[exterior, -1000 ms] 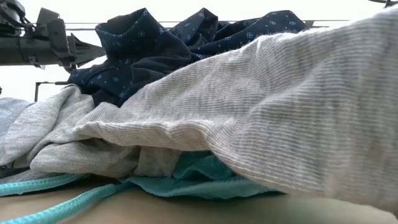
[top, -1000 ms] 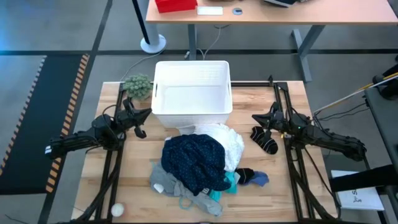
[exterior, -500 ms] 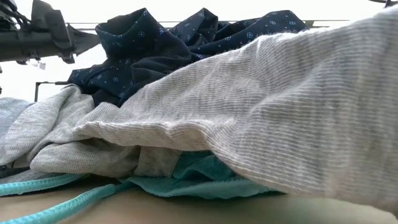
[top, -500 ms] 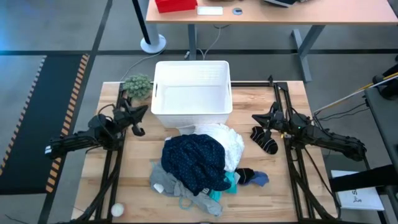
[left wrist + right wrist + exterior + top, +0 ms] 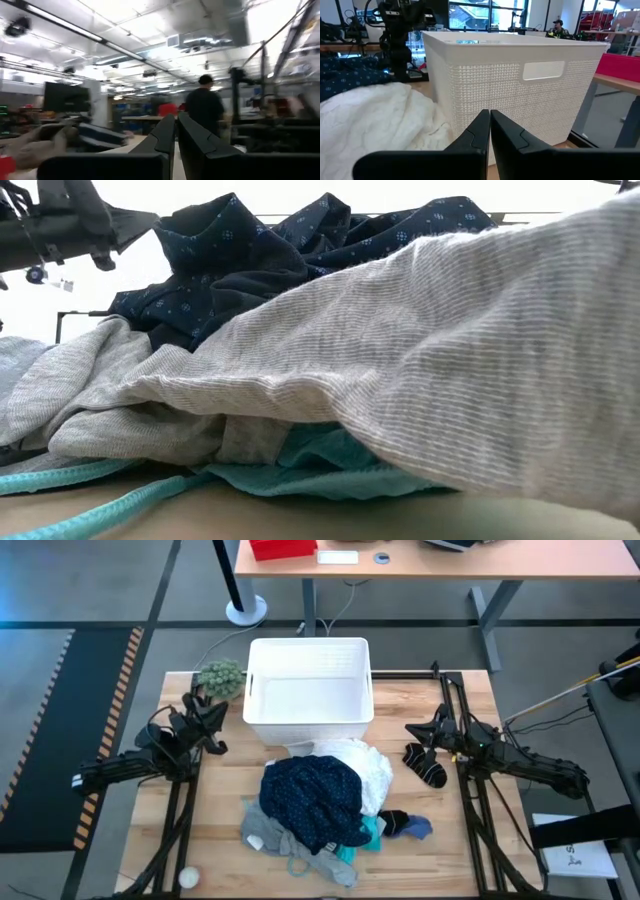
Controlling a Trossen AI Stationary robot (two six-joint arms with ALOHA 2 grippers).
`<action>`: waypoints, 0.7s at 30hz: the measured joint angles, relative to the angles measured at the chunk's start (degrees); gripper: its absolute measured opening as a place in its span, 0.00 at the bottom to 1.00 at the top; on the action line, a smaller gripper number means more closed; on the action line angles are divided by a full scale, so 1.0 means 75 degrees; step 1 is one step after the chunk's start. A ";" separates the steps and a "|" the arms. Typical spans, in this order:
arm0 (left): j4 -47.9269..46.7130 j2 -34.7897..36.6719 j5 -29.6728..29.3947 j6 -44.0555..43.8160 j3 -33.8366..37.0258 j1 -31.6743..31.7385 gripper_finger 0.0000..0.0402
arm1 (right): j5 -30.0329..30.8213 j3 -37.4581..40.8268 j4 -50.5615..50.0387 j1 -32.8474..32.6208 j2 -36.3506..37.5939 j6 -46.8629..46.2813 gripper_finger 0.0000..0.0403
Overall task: Sort clothes
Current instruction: Put the blue shirt into the white bin
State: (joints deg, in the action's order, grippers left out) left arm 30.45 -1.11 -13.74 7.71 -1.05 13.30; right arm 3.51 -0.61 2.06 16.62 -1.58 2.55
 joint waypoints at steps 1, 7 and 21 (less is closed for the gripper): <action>0.0075 -0.0052 0.0312 -0.0088 0.0001 0.0000 0.02 | 0.0000 -0.0001 0.0003 0.0001 0.0000 -0.0001 0.00; 0.0061 -0.0798 0.2024 -0.0414 -0.0204 -0.0012 0.03 | 0.0000 -0.0002 0.0028 0.0003 0.0000 -0.0001 0.00; -0.4018 -0.4753 0.3312 -0.0155 -0.3469 -0.0319 0.27 | -0.0072 -0.0002 0.0214 0.0000 0.0000 -0.0403 0.00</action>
State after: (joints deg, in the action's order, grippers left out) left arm 0.31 -36.76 11.10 6.55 -27.07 10.91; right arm 2.97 -0.62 3.67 16.62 -1.58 -0.47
